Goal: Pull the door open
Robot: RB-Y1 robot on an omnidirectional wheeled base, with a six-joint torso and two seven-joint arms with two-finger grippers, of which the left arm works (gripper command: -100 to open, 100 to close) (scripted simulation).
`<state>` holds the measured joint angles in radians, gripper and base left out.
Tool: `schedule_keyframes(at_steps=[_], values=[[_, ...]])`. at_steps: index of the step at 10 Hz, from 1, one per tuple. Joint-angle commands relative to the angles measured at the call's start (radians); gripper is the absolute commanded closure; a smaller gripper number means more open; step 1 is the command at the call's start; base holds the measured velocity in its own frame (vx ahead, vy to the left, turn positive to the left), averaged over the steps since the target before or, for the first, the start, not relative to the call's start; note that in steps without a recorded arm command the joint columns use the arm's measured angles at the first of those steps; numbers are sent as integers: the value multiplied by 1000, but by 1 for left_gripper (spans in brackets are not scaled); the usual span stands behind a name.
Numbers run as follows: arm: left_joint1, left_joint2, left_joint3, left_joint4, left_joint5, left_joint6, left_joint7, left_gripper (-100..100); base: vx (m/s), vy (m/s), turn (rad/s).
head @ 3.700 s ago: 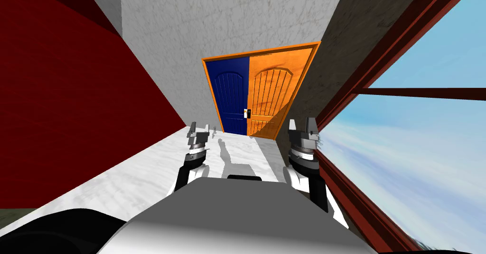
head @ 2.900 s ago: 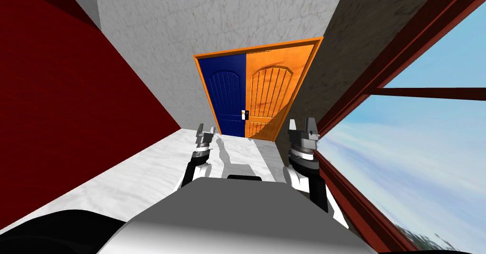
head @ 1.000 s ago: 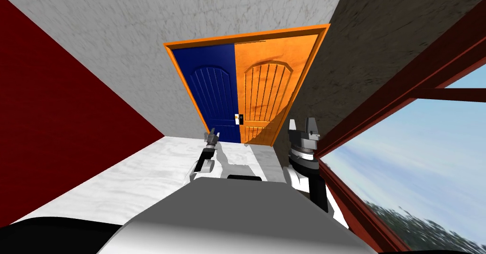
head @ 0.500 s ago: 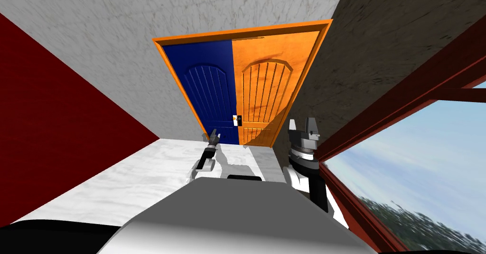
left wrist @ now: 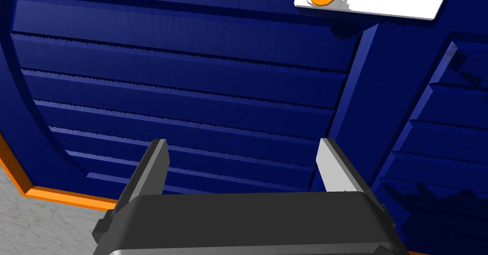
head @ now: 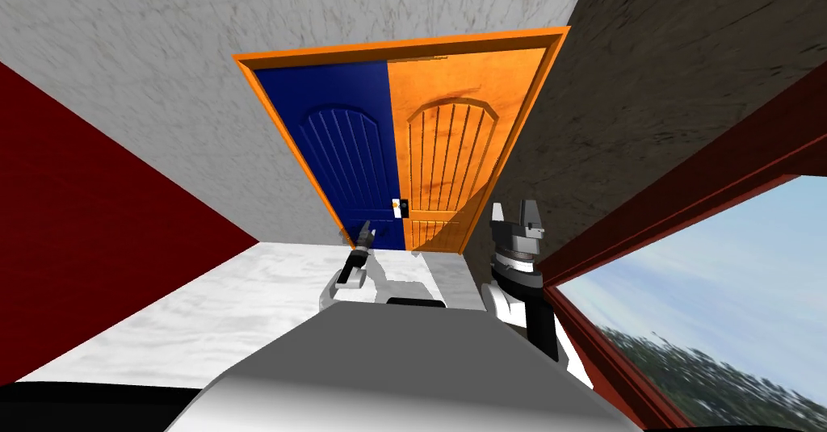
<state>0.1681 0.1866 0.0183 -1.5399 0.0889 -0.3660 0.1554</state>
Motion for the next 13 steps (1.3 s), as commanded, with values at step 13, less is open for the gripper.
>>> schedule_keyframes(at_steps=[13], values=[[-110,51,34,258,-5,49,-4,-100,132,-24,-35]])
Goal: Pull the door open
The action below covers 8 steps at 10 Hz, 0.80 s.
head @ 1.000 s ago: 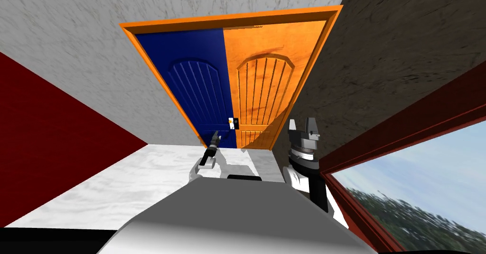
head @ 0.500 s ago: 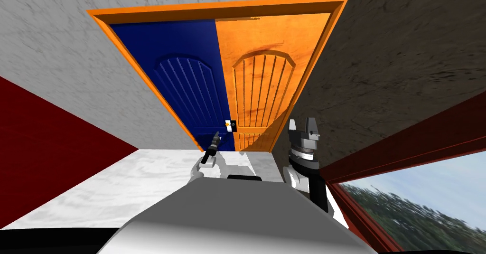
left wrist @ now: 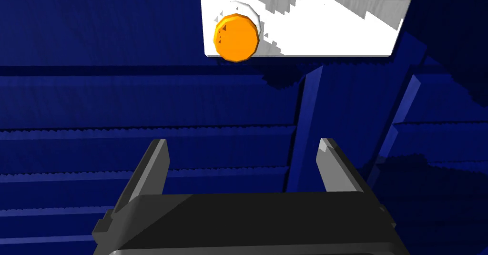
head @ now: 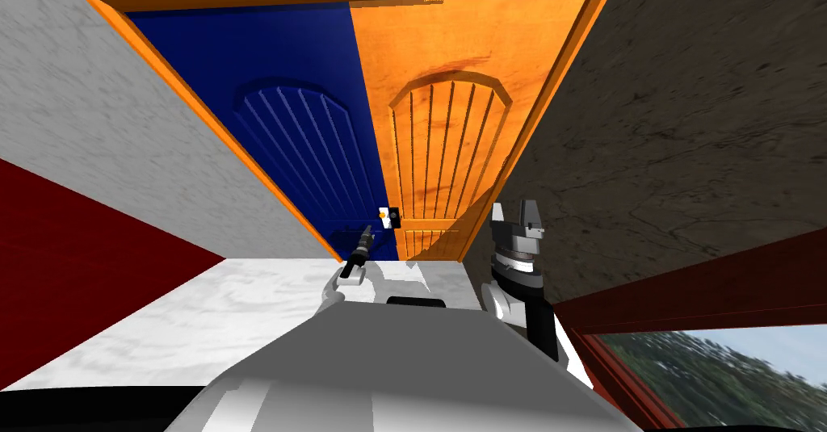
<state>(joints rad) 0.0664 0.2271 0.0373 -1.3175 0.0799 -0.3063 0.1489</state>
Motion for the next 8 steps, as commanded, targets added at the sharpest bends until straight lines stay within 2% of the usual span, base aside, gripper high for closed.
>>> schedule_keyframes(at_steps=[1,4,6,8], values=[[-8,11,15,36,4,-10,2,-100,-24,17,56],[15,54,69,75,20,-17,11,-100,-13,24,43],[26,84,104,104,31,-24,19,-100,62,28,9],[21,96,116,121,38,-32,26,-100,154,52,-60]])
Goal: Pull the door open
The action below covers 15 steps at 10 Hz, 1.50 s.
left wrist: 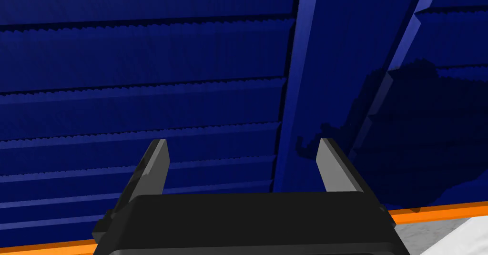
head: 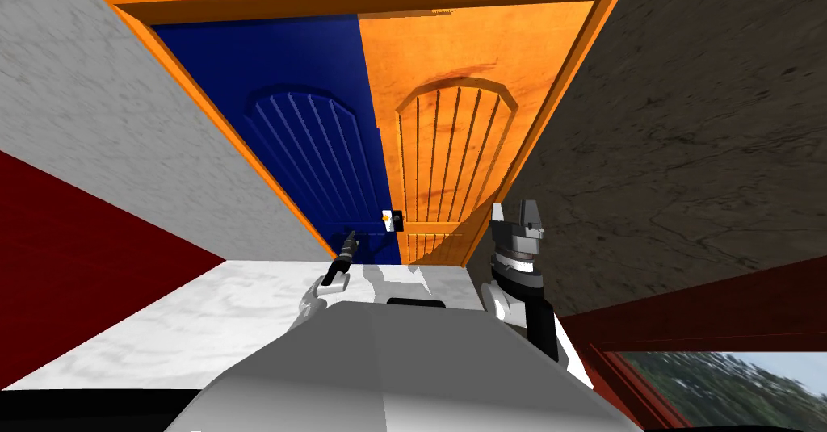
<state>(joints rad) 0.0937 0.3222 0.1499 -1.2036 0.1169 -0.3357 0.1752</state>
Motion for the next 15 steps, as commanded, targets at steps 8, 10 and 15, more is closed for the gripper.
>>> schedule_keyframes(at_steps=[8,10,15], values=[[-59,-28,-39,0,-2,-13,5,100,158,-36,-111],[-59,-28,-39,0,-2,-13,5,100,-34,32,-2],[-34,-9,-17,5,2,-9,7,-100,-70,28,63]])
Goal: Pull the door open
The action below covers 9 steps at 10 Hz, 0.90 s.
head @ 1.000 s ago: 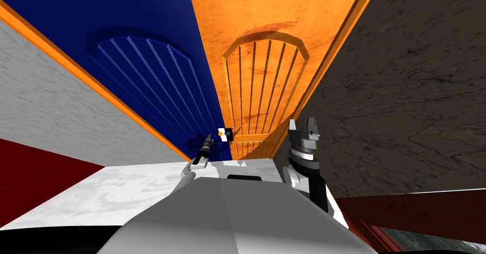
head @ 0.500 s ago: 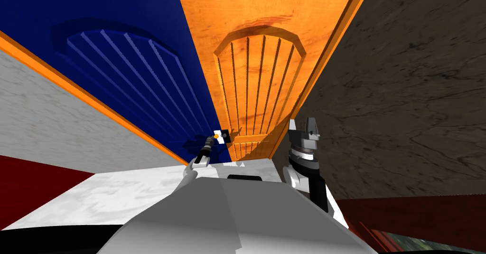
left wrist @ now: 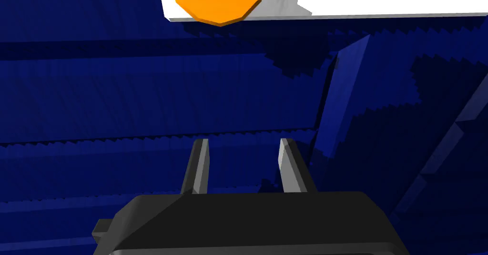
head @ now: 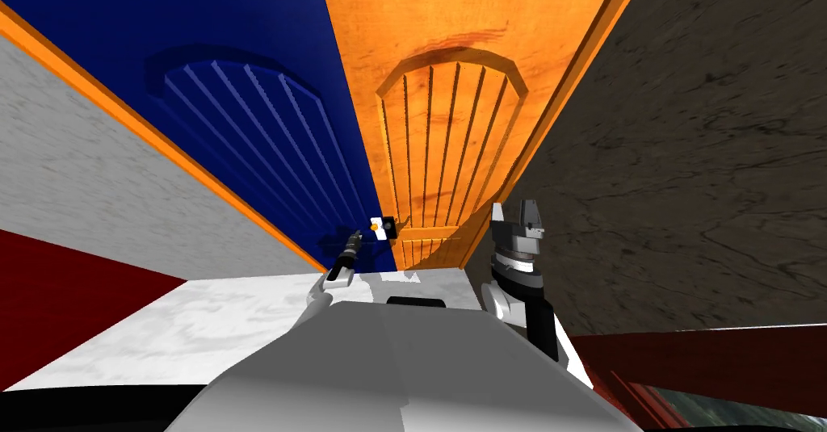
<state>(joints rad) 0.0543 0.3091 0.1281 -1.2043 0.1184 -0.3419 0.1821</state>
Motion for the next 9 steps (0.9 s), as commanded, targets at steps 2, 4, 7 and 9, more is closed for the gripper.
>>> schedule_keyframes(at_steps=[2,4,7,9], values=[[15,10,4,0,1,-1,3,-100,-203,13,25],[18,7,-12,-14,0,1,8,-100,-190,-59,-17],[4,-9,-55,-46,-7,1,15,-100,-153,-114,-109],[17,6,-20,-20,-2,1,9,-100,-15,-9,83]])
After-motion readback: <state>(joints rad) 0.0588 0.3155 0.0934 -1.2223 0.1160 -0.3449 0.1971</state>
